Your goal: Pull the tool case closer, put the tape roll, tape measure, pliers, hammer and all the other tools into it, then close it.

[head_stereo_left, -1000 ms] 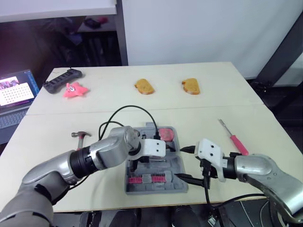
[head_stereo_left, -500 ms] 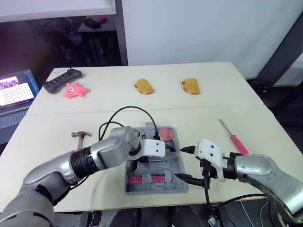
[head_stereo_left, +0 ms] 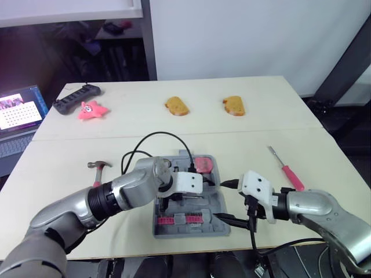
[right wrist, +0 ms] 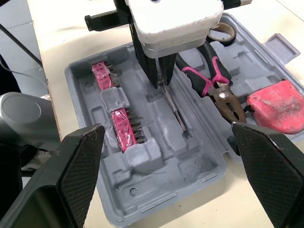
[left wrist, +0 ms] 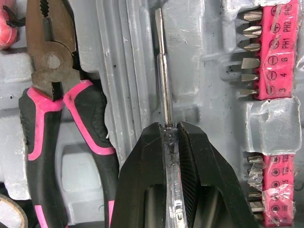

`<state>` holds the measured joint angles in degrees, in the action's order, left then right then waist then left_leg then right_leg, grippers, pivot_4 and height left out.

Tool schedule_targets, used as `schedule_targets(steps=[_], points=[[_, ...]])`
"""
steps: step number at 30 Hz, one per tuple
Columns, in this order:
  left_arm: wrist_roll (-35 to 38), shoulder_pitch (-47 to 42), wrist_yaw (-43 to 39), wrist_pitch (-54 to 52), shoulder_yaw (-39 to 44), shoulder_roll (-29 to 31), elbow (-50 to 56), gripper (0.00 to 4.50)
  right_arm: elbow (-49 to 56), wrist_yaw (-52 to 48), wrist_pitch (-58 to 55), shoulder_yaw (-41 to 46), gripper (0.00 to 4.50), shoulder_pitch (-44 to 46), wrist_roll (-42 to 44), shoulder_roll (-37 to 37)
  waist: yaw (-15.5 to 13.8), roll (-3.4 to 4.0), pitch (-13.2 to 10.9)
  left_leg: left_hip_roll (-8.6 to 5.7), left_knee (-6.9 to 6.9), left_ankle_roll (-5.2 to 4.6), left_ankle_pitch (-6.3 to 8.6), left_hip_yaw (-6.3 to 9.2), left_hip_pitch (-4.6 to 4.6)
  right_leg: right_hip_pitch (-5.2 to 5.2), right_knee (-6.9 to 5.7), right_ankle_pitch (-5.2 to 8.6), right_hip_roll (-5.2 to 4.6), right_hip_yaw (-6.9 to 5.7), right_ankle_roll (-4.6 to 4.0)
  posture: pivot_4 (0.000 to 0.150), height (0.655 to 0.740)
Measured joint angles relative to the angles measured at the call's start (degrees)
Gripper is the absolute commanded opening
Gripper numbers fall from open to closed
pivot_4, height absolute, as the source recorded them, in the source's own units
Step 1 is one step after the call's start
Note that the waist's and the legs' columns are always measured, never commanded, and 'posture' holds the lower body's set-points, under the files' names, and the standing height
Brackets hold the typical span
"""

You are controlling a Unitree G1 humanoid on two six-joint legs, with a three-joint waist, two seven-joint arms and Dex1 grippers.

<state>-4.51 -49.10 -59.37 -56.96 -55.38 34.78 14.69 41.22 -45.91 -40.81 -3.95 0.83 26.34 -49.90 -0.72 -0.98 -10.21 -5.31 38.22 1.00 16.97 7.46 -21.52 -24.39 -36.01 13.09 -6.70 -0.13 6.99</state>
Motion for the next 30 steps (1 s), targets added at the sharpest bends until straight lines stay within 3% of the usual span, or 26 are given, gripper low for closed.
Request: schedule_targets(steps=[7, 14, 30], points=[[0.0, 0.0, 0.0, 0.0, 0.0, 0.0, 0.0, 0.05, 0.0, -0.1, 0.0, 0.0, 4.5, -0.1, 0.3, 0.0, 0.0, 0.0, 0.0, 0.0, 0.0, 0.0, 0.0, 0.0, 0.0, 0.0, 0.0, 0.0, 0.0, 0.0, 0.0, 0.15, 0.7219], [0.0, 1.1, -0.4, 1.7, 0.2, -0.1, 0.2, 3.29, 0.0, -0.2, 0.0, 0.0, 4.5, -0.1, 0.3, 0.0, -0.1, 0.0, 0.0, 0.0, 0.02, 0.02, -0.01, 0.01, 0.0, 0.01, -0.02, 0.0, -0.01, 0.0, 0.0, 0.15, 0.7219], [-1.0, 1.3, -0.3, 2.2, 6.5, 2.0, 2.2, 3.29, 0.3, -0.2, 0.0, 0.0, 4.5, -0.1, 1.2, 0.0, 0.0, 0.02, 0.0, -0.01, 0.03, 0.01, -0.01, 0.03, 0.03, 0.05, -0.01, 0.0, 0.0, -0.01, 0.01, 0.15, 0.7219]])
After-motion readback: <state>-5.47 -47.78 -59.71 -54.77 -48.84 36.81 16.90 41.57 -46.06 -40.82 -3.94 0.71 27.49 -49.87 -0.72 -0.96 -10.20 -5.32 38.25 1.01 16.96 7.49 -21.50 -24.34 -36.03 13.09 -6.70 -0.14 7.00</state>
